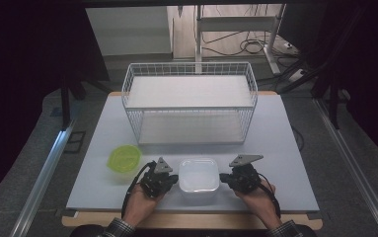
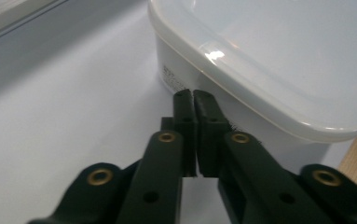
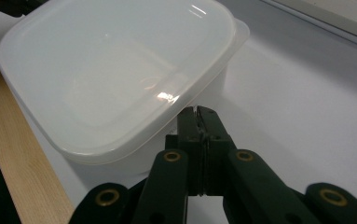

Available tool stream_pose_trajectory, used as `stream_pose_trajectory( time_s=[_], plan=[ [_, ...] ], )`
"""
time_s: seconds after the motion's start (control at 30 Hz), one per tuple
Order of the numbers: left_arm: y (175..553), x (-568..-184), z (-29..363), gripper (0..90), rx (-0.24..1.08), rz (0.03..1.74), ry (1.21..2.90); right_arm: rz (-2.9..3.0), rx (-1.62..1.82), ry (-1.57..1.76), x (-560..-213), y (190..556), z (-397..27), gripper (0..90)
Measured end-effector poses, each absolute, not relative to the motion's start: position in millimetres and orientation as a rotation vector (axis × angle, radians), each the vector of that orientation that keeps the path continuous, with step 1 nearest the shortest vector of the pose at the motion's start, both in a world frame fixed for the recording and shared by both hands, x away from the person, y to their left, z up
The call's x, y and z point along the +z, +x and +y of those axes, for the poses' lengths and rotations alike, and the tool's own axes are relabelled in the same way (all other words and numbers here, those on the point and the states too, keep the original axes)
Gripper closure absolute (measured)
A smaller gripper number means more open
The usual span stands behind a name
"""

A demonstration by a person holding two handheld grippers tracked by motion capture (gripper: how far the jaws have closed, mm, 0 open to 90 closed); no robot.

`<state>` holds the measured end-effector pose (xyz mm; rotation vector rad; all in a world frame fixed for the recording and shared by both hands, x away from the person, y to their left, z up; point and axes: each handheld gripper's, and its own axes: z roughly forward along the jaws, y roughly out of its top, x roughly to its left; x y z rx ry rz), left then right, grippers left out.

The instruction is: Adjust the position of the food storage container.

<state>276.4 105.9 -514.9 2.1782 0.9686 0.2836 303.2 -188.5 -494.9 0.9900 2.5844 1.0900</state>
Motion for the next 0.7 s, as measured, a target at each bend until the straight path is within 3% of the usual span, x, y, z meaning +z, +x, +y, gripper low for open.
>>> stream_pose_trajectory(
  time_s=[0.07, 0.13, 0.27, 0.37, 0.53, 0.7],
  plan=[
    [274, -513, 109, 81.3, 0.313, 0.972, 2.17, 2.577, 1.092, 0.984, -494, 303, -189, 84.8],
    [272, -512, 114, 69.5, 0.367, 0.951, 2.172, 2.55, 1.071, 0.976, -492, 302, -191, 79.5],
    [269, -513, 127, 42.2, 0.405, 0.924, 2.143, 2.504, 1.131, 0.986, -486, 300, -201, 63.0],
    [269, -514, 136, 28.9, 0.375, 0.914, 2.138, 2.479, 1.155, 0.983, -486, 300, -209, 48.9],
    [265, -515, 145, 12.6, 0.387, 0.902, 2.128, 2.475, 1.204, 0.979, -488, 301, -217, 30.5],
    [262, -516, 147, 7.4, 0.367, 0.892, 2.094, 2.464, 1.213, 0.969, -489, 301, -218, 21.6]
  ],
)
